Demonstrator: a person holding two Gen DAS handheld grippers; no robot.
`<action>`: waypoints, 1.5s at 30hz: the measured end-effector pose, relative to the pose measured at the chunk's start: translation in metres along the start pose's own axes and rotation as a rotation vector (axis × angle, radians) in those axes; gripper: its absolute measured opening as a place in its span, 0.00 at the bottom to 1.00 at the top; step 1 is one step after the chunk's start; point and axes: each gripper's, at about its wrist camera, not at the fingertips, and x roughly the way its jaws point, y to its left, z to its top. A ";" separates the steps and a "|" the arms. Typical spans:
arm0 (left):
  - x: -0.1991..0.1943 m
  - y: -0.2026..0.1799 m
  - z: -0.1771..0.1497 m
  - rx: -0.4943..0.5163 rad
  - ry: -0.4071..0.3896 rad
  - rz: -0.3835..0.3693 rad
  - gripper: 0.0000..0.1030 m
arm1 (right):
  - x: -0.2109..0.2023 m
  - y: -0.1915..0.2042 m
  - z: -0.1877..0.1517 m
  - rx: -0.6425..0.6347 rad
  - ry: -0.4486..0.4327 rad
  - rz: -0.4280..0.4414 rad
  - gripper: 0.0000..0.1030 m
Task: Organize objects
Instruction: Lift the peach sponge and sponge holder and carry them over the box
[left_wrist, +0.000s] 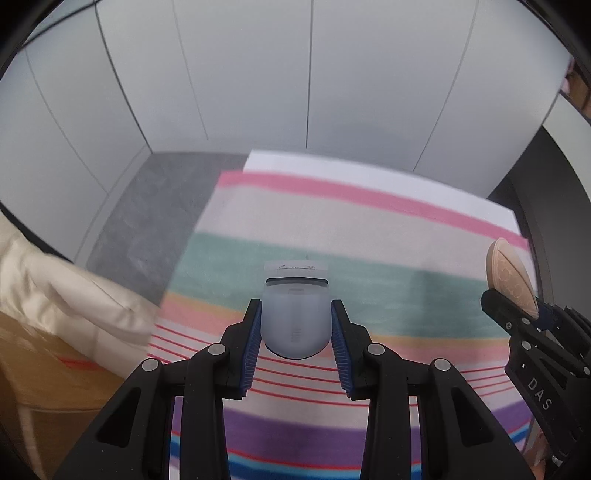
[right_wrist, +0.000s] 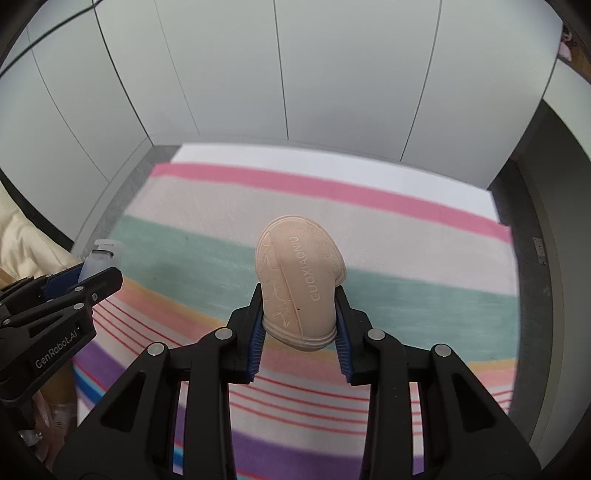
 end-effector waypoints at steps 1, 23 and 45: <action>-0.010 -0.002 0.005 0.013 -0.001 0.003 0.35 | -0.014 0.000 0.002 0.010 -0.006 0.004 0.33; -0.200 -0.027 0.024 0.142 -0.151 0.002 0.35 | -0.220 -0.030 0.014 0.060 -0.140 -0.028 0.33; -0.224 0.000 -0.095 0.195 -0.105 -0.021 0.35 | -0.273 -0.029 -0.095 0.077 -0.120 -0.060 0.33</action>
